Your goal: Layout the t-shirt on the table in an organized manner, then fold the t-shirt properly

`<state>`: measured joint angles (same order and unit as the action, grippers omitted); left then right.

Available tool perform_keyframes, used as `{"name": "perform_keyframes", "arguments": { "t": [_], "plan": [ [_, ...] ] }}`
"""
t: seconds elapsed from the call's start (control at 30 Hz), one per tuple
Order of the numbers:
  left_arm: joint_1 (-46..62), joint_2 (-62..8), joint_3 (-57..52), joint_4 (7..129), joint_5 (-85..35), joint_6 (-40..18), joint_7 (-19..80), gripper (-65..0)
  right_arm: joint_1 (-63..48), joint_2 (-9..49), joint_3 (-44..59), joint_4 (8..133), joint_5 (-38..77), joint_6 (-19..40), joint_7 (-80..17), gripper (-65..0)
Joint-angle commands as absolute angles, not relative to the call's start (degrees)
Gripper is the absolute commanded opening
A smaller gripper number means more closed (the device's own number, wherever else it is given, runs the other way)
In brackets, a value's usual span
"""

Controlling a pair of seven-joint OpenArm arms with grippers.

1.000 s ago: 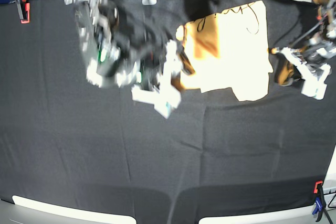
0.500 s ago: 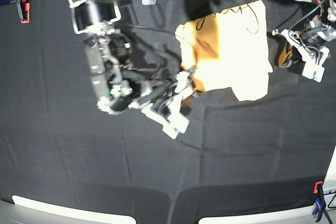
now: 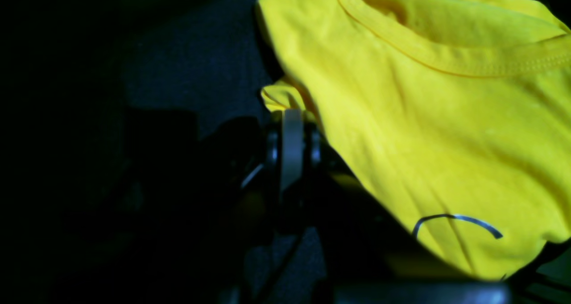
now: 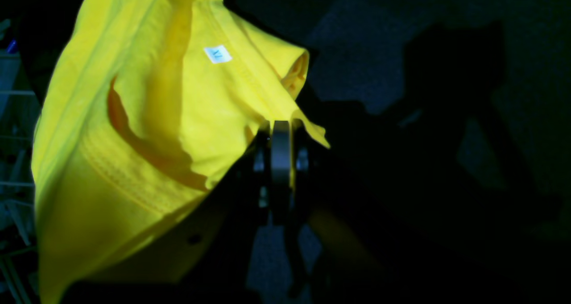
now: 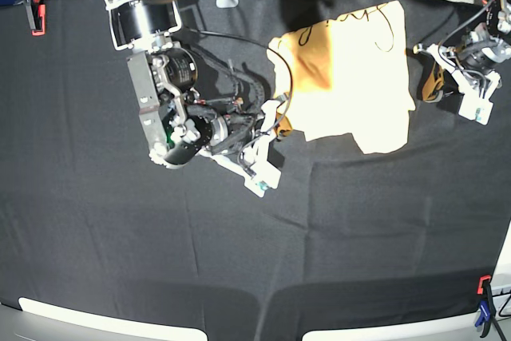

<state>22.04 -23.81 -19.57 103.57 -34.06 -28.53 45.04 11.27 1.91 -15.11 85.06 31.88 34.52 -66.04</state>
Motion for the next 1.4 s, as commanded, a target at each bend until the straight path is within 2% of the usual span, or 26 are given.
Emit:
{"name": "perform_keyframes", "arguments": {
  "t": [0.0, 0.07, 0.17, 0.23, 0.43, 0.67, 0.83, 1.03, 1.17, 1.37],
  "plan": [
    [21.9, -24.6, -20.0, 104.7, -34.5, -28.7, 44.1, -65.0, 12.7, 1.8, -15.0, 85.9, 33.0, 35.2, -64.4, -65.0],
    [21.9, -24.6, -20.0, 104.7, -34.5, -28.7, 44.1, -65.0, 13.4, 1.8, -15.0, 85.9, 33.4, 36.0, -63.2, -63.3],
    [21.9, -24.6, -20.0, 104.7, -34.5, -28.7, 44.1, -65.0, 15.0, 1.7, -15.0, 85.9, 35.8, 36.2, -63.0, -44.2],
    [21.9, -24.6, -20.0, 104.7, -34.5, -28.7, 44.1, -65.0, 16.2, 1.8, -15.0, 85.9, 36.7, 36.2, -63.1, -36.9],
    [21.9, -24.4, -20.0, 104.7, -32.8, -28.7, 44.5, -65.0, 22.2, 1.7, -15.0, 85.9, 39.1, 34.5, -65.1, -36.6],
    [21.9, -24.0, -20.0, 104.7, -32.8, -28.7, 45.2, -65.0, 22.7, 2.6, -15.0, 85.7, 39.3, 34.2, -65.1, -36.6],
    [21.9, -22.0, -20.0, 104.7, -32.4, -28.7, 44.9, -65.0, 18.8, 2.7, -15.0, 85.6, 41.2, 34.3, -65.1, -36.8],
    [21.8, -19.8, -20.0, 104.7, -30.9, -29.5, 43.3, -65.0, 13.7, 2.7, -15.0, 85.6, 53.5, 36.6, -65.1, -36.8],
    [21.6, -19.7, -20.0, 104.7, -30.9, -29.6, 43.2, -65.0, 12.6, 3.1, -15.0, 85.6, 53.5, 36.5, -65.1, -36.8],
    [21.6, -19.7, -20.0, 104.7, -30.9, -29.6, 42.7, -65.0, 11.4, 6.7, -15.0, 85.6, 57.1, 36.4, -65.2, -36.8]
  ]
}}
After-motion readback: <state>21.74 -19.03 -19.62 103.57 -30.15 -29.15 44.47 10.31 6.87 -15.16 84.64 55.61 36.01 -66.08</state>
